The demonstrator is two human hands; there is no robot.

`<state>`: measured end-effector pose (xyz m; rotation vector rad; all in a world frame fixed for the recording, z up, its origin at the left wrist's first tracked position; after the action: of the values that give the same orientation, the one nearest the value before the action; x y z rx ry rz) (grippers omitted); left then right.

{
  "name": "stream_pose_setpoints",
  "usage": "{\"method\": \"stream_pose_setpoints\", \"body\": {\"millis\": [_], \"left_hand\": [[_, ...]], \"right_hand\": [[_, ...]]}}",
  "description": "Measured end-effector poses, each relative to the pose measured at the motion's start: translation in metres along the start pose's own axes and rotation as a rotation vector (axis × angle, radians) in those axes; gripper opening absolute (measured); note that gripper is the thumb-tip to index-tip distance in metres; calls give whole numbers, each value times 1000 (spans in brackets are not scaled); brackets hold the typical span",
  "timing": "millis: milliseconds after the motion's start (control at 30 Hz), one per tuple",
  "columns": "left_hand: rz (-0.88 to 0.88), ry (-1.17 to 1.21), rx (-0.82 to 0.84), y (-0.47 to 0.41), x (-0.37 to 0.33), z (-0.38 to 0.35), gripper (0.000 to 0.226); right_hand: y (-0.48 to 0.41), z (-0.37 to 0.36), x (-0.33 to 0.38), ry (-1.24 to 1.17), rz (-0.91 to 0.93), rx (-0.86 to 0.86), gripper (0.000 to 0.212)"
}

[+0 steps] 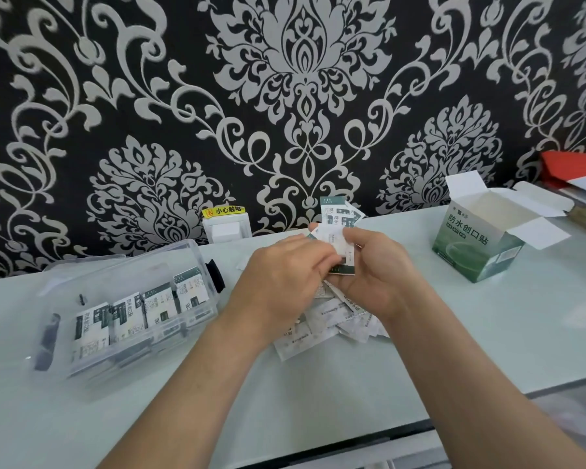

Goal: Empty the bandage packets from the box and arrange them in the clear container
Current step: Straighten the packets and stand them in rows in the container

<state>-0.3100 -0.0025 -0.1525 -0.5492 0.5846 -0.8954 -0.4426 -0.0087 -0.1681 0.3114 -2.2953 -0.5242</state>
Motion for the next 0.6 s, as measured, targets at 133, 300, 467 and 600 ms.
{"method": "stream_pose_setpoints", "body": {"millis": [133, 300, 467, 600], "left_hand": [[176, 149, -261, -8, -2, 24, 18], [424, 120, -233, -8, 15, 17, 17], [432, -78, -272, -10, 17, 2, 13], [610, 429, -249, -16, 18, 2, 39]], "right_hand": [[1, 0, 4, 130, 60, -44, 23], [11, -12, -2, 341, 26, 160, 31], [19, -19, -7, 402, 54, 310, 24], [21, -14, -2, 522, 12, 356, 16]]}}
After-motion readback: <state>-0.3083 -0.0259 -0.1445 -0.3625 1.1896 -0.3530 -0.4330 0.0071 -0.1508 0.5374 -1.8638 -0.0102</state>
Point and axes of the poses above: each hand's wrist, its own y-axis away from the middle knuckle, its own z-axis out of the back of the hand, x = y × z, the point moved 2 cm from there along -y, towards the middle knuckle, and after that the axes turned 5 degrees about -z, right-handed, at the moved point
